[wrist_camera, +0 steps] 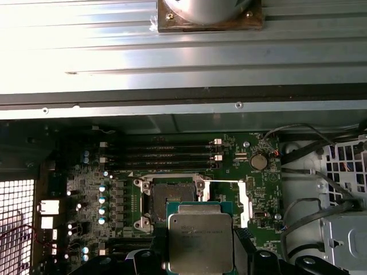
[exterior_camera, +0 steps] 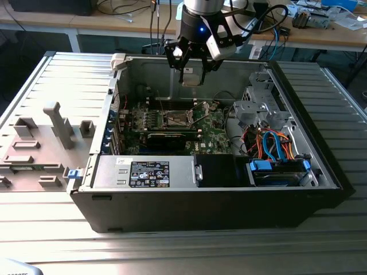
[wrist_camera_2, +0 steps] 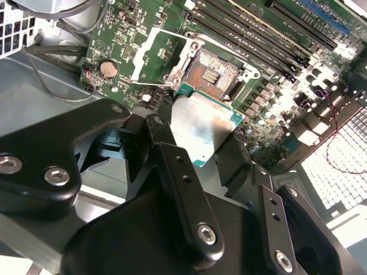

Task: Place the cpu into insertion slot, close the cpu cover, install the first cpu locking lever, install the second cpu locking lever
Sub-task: 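Place the cpu into insertion slot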

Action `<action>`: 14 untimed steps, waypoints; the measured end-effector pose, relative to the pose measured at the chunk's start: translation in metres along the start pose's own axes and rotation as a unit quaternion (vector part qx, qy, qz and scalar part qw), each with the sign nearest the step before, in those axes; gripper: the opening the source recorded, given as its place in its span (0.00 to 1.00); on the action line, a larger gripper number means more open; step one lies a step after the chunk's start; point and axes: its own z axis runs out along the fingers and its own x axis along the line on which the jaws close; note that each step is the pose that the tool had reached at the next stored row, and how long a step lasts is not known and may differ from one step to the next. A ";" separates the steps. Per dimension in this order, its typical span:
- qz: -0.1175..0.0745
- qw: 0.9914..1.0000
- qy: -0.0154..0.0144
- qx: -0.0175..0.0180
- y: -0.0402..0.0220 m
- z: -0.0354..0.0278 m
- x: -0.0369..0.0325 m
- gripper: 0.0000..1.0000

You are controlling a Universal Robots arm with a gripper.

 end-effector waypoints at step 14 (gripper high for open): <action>0.000 1.000 0.000 0.000 -0.0005 0.0047 0.0017 0.54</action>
